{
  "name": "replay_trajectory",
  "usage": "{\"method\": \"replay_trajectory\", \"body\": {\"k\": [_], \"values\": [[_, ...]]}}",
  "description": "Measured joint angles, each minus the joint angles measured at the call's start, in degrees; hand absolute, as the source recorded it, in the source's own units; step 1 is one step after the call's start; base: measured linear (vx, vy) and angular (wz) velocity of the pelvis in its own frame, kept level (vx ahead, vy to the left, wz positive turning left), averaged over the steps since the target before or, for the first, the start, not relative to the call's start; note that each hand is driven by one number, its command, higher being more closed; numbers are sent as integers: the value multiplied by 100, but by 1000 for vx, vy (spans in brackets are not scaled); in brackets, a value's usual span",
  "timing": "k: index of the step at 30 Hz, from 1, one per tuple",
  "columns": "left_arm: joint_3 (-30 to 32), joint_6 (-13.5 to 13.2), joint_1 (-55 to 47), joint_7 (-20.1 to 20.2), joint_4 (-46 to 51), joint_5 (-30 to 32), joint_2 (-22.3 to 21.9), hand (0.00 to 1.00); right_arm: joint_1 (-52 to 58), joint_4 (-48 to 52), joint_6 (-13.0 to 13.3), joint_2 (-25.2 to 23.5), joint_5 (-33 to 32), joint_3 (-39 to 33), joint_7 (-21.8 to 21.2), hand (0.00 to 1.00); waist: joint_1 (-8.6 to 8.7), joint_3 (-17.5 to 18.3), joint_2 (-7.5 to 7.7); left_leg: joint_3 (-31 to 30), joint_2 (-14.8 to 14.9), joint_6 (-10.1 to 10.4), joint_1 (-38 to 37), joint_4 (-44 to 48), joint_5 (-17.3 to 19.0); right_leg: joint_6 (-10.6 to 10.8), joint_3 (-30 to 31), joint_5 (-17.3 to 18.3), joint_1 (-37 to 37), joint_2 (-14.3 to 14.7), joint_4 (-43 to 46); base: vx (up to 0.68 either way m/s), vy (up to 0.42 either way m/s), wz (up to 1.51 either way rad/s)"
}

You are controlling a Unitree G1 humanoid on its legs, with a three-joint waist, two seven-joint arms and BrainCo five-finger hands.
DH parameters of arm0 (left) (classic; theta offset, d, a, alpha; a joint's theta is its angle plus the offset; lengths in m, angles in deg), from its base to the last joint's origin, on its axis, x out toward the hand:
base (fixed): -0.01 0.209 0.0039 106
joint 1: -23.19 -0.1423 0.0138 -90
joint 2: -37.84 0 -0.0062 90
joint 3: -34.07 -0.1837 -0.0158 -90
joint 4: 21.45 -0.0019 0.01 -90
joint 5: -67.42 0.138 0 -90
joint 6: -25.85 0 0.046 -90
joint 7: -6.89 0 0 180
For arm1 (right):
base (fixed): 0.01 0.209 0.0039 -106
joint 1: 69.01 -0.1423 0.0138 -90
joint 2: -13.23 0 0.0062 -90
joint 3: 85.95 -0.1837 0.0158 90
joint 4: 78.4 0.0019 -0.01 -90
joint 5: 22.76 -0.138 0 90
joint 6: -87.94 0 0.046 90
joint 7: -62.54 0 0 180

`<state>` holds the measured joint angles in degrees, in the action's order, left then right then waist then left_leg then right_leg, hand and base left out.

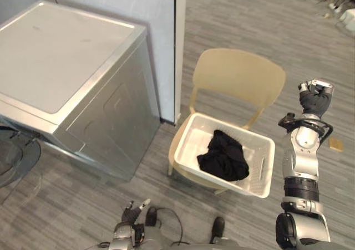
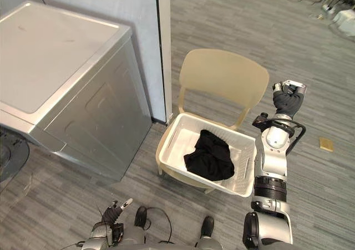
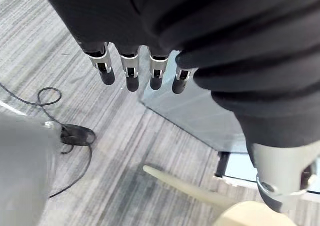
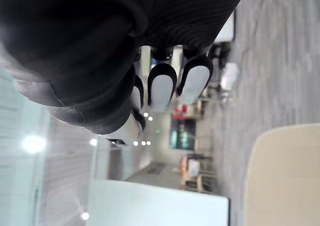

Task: Pick up the laundry basket with both hands and put the clothes into the washing machine.

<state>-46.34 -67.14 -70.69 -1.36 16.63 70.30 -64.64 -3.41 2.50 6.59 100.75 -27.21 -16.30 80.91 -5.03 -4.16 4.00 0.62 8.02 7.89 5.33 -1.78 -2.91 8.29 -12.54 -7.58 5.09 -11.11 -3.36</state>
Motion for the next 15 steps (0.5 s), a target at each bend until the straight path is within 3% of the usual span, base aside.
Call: {"method": "replay_trajectory", "body": {"k": [1, 4, 15], "values": [[0, 0, -9, -18, 36, 0, 9, 0, 1, -1, 3, 3, 2, 0, -3, 0, 9, 16, 6, 41, 4, 1, -41, -6, 0, 0, 33, 0, -11, 2, 0, 1, -1, -26], [-8, -1, -4, -64, 103, 1, 35, 0, 126, -113, 2, 10, 53, 115, -145, 0, 111, 28, 15, 154, -7, 5, -211, -27, 6, 6, 154, -5, -104, -1, -20, -20, 3, -17], [-576, -3, -155, 86, 243, 14, 9, 0, 832, -1290, -176, 55, -188, 1139, -1224, 0, 129, 45, -108, 230, -21, 5, -153, -21, 8, 18, 201, -117, -70, 1, -197, -18, 0, -4]]}}
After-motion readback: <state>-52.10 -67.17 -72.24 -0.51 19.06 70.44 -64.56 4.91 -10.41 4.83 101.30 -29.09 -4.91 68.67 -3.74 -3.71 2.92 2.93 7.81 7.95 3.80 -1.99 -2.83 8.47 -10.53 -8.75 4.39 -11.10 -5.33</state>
